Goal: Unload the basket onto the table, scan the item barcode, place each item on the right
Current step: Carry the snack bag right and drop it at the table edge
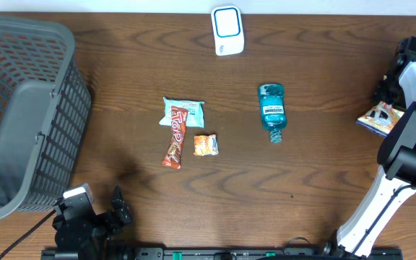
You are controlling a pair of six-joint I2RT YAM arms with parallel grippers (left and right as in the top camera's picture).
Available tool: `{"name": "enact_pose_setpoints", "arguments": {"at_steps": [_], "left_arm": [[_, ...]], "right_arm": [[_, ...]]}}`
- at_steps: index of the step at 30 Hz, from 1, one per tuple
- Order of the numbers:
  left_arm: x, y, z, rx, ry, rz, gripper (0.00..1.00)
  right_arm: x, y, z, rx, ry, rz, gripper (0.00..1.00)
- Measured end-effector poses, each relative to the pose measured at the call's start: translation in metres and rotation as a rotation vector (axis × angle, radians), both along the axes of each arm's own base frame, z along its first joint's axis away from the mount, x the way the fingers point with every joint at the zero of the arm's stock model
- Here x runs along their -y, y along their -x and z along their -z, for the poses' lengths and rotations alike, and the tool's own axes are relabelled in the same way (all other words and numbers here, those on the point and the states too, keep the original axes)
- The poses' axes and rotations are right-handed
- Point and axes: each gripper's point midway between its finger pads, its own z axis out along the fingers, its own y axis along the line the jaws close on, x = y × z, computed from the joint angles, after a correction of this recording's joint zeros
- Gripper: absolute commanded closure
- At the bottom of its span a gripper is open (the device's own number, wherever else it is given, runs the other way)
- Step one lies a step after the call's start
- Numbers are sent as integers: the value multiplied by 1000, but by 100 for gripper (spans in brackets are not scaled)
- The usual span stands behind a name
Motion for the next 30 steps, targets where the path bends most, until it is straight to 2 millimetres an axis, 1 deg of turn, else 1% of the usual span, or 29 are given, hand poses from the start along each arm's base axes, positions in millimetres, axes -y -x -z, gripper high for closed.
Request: {"name": "enact_pose_setpoints", "arguments": {"at_steps": [4, 6, 8, 9, 12, 15, 17, 18, 19, 20, 21, 22, 23, 24, 27, 30], "left_arm": [[0, 0, 0, 0, 0, 0, 1], [0, 0, 0, 0, 0, 0, 1], [0, 0, 0, 0, 0, 0, 1], [0, 0, 0, 0, 0, 0, 1], [0, 0, 0, 0, 0, 0, 1], [0, 0, 0, 0, 0, 0, 1], [0, 0, 0, 0, 0, 0, 1], [0, 0, 0, 0, 0, 0, 1], [0, 0, 0, 0, 0, 0, 1], [0, 0, 0, 0, 0, 0, 1], [0, 0, 0, 0, 0, 0, 1], [0, 0, 0, 0, 0, 0, 1], [0, 0, 0, 0, 0, 0, 1], [0, 0, 0, 0, 0, 0, 1], [0, 0, 0, 0, 0, 0, 1], [0, 0, 0, 0, 0, 0, 1]], "right_arm": [[-1, 0, -9, 10, -2, -2, 1], [-3, 0, -19, 26, -8, -4, 1], [-5, -3, -37, 70, -12, -7, 1], [-7, -5, -49, 99, -15, -11, 1], [-16, -12, -92, 208, -20, -32, 1], [-29, -19, -141, 329, -18, -68, 1], [-37, -25, -166, 400, -17, -93, 1], [-43, -28, -175, 427, -25, -108, 7], [-48, -31, -180, 444, -36, -121, 29], [-54, -34, -181, 455, -56, -136, 51], [-60, -36, -180, 461, -78, -149, 75], [-67, -39, -176, 462, -103, -164, 88], [-76, -43, -170, 460, -132, -181, 96], [-83, -46, -164, 453, -156, -196, 99], [-105, -56, -140, 417, -219, -234, 99], [-123, -63, -105, 349, -263, -259, 99]]}}
